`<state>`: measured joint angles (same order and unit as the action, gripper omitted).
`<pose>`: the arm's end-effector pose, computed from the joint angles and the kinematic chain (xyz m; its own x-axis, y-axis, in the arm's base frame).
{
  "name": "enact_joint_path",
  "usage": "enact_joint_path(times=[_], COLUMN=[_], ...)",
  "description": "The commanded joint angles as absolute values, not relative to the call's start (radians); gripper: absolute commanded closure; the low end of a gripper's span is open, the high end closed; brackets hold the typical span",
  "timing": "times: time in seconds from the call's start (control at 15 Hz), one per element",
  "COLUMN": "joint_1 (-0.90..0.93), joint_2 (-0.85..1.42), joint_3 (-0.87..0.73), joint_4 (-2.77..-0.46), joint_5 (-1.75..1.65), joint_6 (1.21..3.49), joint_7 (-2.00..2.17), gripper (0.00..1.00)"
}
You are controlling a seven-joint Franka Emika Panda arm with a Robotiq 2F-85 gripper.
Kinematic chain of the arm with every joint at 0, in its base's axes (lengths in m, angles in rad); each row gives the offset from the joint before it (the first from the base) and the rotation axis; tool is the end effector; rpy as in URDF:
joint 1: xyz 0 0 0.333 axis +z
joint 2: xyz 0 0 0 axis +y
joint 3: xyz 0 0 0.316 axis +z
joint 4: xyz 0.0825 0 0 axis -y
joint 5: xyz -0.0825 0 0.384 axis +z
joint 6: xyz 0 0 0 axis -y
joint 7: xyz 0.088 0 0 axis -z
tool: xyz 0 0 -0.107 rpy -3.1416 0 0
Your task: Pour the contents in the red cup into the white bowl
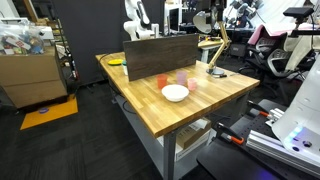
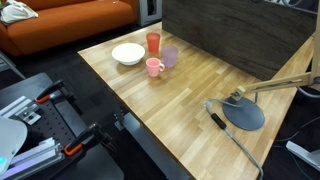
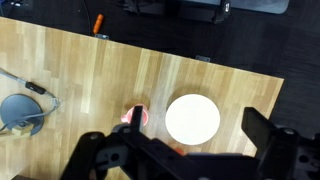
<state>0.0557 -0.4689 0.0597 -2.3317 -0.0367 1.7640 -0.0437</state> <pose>0.3969 0.0448 0.5053 0.9825 0.1557 -0.1022 0.1621 -0.9851 0.0577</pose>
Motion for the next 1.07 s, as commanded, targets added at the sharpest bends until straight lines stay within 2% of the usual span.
enact_joint_path(times=[0.0,0.6,1.0], joint_1=[0.056,0.051,0.046], joint_2=[-0.312,-0.274,-0.064], joint_3=[0.023,0.026,-0.01], joint_4=[-2.233,-2.218,-2.113], joint_5=[0.004,-0.014,0.037], joint_6=[1.751,1.767,1.772], joint_7=[-0.082,-0.064,-0.199], gripper=[0.0,0.0,0.0])
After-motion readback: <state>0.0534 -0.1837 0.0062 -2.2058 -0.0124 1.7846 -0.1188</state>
